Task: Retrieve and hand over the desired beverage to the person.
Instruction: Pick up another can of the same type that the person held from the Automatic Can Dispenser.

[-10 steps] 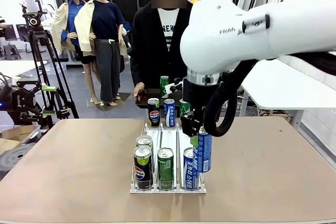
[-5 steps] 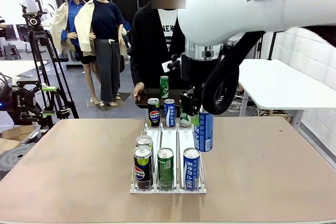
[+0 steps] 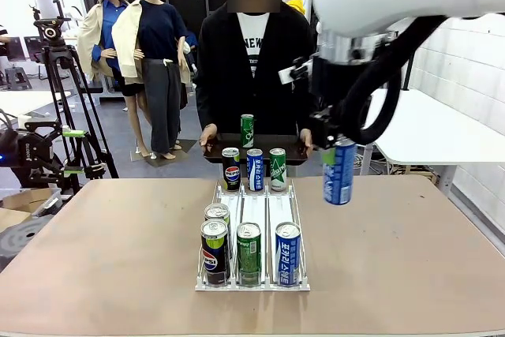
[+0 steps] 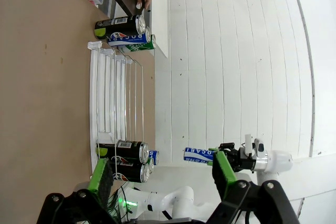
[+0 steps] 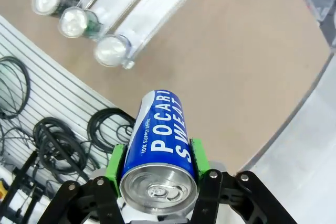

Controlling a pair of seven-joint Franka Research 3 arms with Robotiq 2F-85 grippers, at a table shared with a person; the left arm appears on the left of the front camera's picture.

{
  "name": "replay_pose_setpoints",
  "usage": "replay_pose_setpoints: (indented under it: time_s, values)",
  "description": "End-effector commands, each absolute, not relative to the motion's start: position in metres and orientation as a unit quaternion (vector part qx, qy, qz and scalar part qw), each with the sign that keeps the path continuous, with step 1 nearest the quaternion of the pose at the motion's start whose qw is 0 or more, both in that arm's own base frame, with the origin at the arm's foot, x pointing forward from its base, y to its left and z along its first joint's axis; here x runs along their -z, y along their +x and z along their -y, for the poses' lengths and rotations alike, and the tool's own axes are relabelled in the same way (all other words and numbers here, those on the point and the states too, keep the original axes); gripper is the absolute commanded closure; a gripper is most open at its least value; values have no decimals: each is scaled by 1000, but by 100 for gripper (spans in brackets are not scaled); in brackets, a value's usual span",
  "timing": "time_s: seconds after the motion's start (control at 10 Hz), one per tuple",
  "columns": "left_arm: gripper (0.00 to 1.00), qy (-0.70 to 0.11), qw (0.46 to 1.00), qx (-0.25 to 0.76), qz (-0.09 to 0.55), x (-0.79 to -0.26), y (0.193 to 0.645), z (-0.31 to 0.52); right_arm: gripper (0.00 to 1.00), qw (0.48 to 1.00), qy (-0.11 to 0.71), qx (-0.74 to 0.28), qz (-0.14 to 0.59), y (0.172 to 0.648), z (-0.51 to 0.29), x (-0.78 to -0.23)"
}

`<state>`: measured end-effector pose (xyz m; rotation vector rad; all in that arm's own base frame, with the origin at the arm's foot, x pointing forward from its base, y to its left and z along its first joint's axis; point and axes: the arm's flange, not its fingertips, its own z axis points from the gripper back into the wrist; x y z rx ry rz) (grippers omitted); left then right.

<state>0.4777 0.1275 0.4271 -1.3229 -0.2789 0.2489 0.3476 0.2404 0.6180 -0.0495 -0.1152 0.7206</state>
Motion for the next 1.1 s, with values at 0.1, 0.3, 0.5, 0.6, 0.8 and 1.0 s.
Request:
replay_pose_setpoints:
  time_s: [0.1, 0.3, 0.5, 0.6, 0.8, 1.0]
  values:
    - [0, -614, 771, -112, 127, -429, 477, -127, 100, 933, -37, -349, 76, 350, -177, -615]
    - [0, -614, 771, -112, 127, -429, 477, -127, 100, 931, -28, -354, 80, 361, -136, -611]
    - [0, -614, 771, -112, 127, -429, 477, -127, 100, 932, -16, -353, 80, 384, -100, -601]
    - [0, -614, 771, -112, 127, -429, 477, -127, 100, 932, -2, -352, 83, 387, -86, -601]
    - [0, -614, 771, -112, 127, -429, 477, -127, 100, 932, 7, -352, 86, 384, -69, -602]
    - [0, -614, 771, -112, 127, -429, 477, -127, 100, 937, -1, -343, 74, 389, -70, -602]
